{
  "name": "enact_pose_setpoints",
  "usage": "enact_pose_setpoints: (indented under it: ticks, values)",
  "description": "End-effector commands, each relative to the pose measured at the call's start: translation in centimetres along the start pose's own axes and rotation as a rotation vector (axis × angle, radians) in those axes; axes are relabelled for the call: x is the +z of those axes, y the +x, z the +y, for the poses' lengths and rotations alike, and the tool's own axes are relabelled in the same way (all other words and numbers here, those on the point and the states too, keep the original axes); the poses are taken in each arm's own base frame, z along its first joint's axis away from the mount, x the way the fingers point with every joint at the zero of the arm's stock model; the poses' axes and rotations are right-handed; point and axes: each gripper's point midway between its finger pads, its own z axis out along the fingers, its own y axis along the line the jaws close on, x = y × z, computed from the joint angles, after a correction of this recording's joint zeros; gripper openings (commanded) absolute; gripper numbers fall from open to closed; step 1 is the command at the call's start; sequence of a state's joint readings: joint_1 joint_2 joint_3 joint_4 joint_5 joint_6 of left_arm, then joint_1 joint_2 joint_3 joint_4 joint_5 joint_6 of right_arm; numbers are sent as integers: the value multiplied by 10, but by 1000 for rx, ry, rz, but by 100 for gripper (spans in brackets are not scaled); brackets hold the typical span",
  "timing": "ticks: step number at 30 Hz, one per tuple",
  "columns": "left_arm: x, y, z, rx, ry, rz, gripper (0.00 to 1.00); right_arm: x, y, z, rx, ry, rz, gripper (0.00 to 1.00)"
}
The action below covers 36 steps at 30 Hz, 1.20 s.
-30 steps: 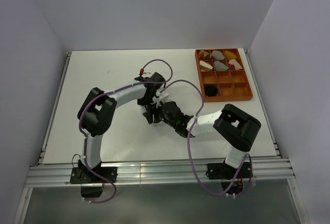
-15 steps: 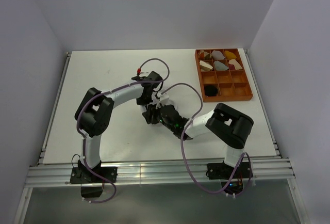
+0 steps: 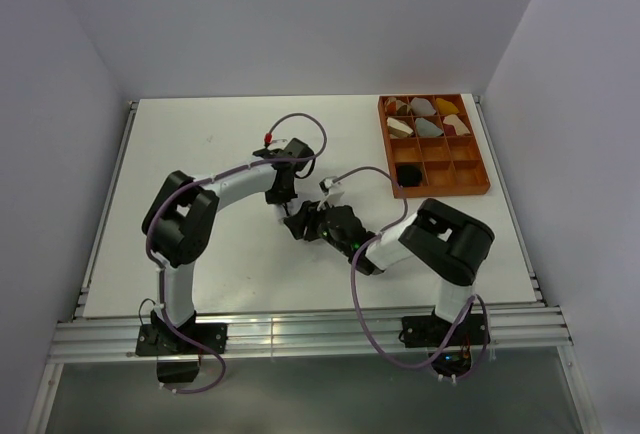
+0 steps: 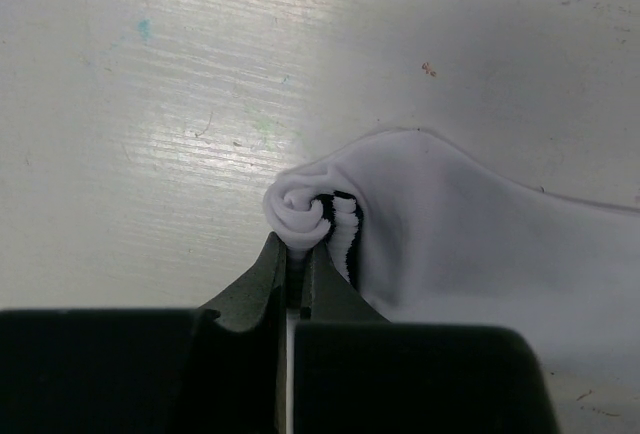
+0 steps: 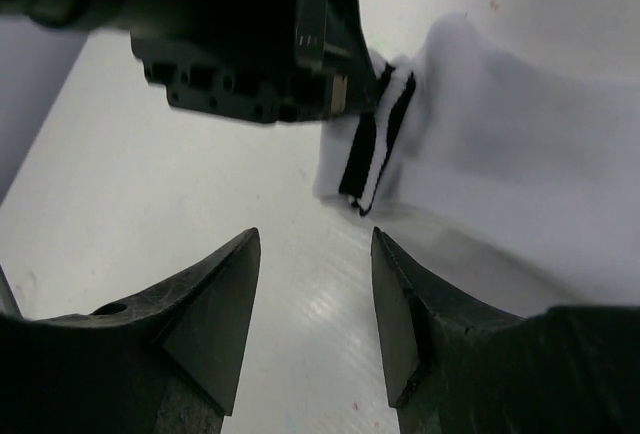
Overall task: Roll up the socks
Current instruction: Roll the sock at the center of the board.
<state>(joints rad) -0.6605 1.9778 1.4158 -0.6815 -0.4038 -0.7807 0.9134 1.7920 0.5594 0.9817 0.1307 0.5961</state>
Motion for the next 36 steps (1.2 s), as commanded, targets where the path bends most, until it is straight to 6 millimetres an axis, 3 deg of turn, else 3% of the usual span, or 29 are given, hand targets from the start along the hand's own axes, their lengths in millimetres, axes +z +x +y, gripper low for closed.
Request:
enact_pose_setpoints:
  ticks: [1, 13, 22, 27, 33, 36]
  values:
    - [-3, 11, -8, -29, 56, 47, 0, 13, -31, 14, 49, -44, -92, 56]
    - [-7, 8, -7, -49, 72, 45, 0, 38, -31, 9, 74, -38, -70, 55]
    - [-8, 7, -8, -53, 76, 41, 0, 48, -13, -3, 78, -9, -22, 50]
    - [-8, 5, -10, -63, 87, 39, 0, 46, -1, -21, 116, 46, 12, 33]
    - [-14, 2, -14, -85, 118, 25, 0, 44, 10, -37, 201, 84, 48, 2]
    - [-20, -3, -14, -109, 140, 1, 1, 37, 16, -49, 247, 102, 58, 0]
